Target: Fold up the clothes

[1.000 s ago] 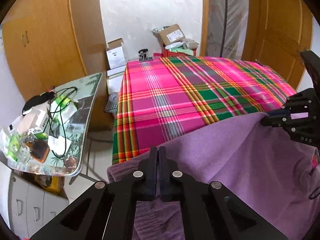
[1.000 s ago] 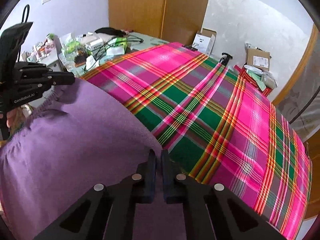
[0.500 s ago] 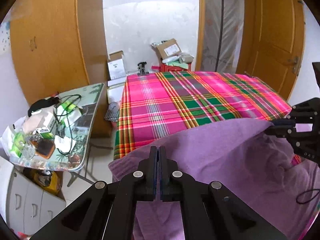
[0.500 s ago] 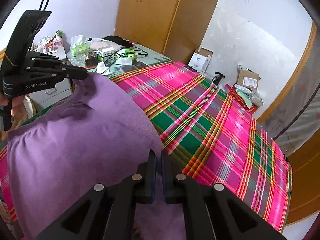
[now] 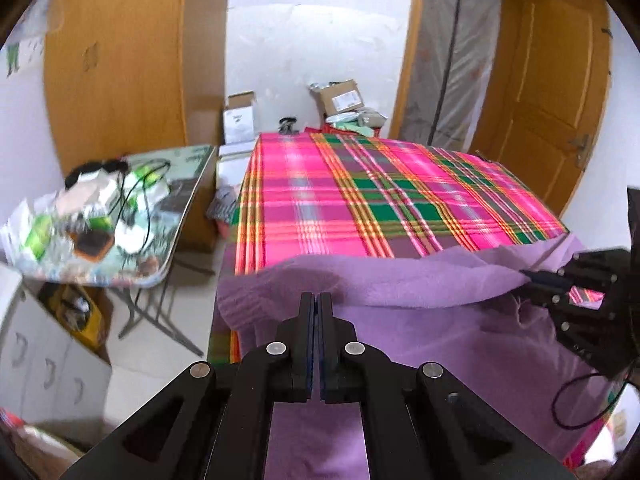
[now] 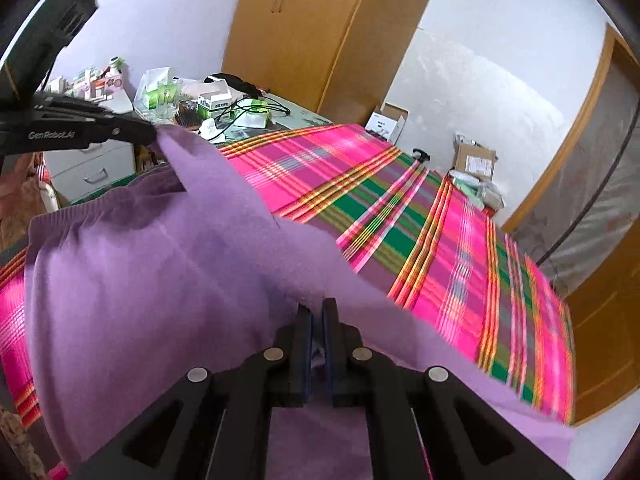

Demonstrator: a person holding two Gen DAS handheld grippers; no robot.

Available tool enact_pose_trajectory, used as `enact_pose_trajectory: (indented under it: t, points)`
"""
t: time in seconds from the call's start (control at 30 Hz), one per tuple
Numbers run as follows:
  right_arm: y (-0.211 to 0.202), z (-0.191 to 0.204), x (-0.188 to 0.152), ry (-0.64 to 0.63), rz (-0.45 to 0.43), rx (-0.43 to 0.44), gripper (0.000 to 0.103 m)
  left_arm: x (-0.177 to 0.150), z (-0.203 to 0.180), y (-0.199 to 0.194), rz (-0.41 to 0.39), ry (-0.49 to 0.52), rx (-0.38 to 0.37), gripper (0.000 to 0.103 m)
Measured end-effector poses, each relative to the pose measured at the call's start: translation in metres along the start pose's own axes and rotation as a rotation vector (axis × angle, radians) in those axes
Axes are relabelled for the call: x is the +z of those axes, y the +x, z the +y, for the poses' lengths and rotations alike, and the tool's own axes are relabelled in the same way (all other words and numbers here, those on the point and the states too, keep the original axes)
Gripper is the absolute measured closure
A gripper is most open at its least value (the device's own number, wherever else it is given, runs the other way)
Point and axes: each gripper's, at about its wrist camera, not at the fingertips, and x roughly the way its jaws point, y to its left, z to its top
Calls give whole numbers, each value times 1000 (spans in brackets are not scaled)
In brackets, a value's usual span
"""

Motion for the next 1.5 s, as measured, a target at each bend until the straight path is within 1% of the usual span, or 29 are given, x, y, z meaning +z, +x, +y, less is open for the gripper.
enact_pose_trajectory:
  t: [0.13, 0.2, 0.27, 0.33, 0.37, 0.4, 0.43, 0.57, 0.63, 0.7, 0.77, 0.83, 0.9, 0.97, 1.0, 1.03, 1.07, 1.13, 1.2, 1.3, 1.37, 1.5]
  points:
    - [-2, 1, -10, 53, -5, 12, 95, -14, 3, -5, 20, -45, -7, 101]
    - [-4, -1, -13, 86, -12, 19, 95, -17, 6, -5, 32, -73, -6, 95]
    - [-8, -4, -15, 127, -19, 31, 94, -22, 13, -3, 60, -144, -26, 85]
    - [-13, -8, -19, 180, -20, 55, 93, -26, 21, 0, 92, -216, -63, 82]
    - [-15, -10, -22, 208, -21, 67, 93, -30, 26, 1, 104, -269, -107, 79]
    - [-17, -13, -24, 237, -18, 80, 92, -32, 31, 3, 110, -309, -126, 76]
    - [-18, -16, -27, 276, -15, 100, 91, -35, 34, 4, 117, -337, -129, 72]
    - [-23, -30, -36, 418, -18, 200, 91, -43, 44, 8, 127, -447, -150, 68]
    - [-26, -34, -38, 465, -26, 208, 90, -45, 46, 10, 138, -481, -160, 67]
    - [-29, -40, -41, 522, -41, 228, 88, -44, 46, 11, 139, -492, -159, 67]
    - [-30, -47, -46, 597, -47, 258, 75, -44, 49, 11, 124, -528, -173, 66]
    - [-27, -55, -53, 688, -41, 304, 72, -44, 53, 12, 123, -566, -180, 65]
    - [-23, -56, -57, 709, -27, 298, 72, -44, 51, 16, 146, -559, -166, 65]
    - [-19, -58, -61, 730, -12, 296, 72, -42, 48, 18, 162, -524, -108, 65]
    - [-17, -62, -64, 762, -12, 305, 72, -41, 48, 19, 163, -524, -99, 65]
    - [-15, -66, -67, 798, -13, 313, 70, -40, 48, 20, 164, -526, -91, 65]
    - [-13, -70, -70, 834, -14, 322, 65, -40, 49, 21, 168, -534, -81, 65]
    - [-10, -78, -75, 895, -13, 314, 58, -38, 48, 26, 188, -535, -45, 65]
    - [-10, -83, -79, 929, -20, 299, 58, -35, 44, 28, 204, -507, 8, 65]
    - [-11, -91, -83, 957, -31, 261, 58, -36, 52, 33, 217, -572, 7, 65]
    - [-8, -96, -85, 989, -33, 269, 58, -37, 57, 34, 220, -592, 23, 65]
    - [0, -102, -83, 1029, -21, 258, 58, -34, 61, 38, 221, -632, 49, 65]
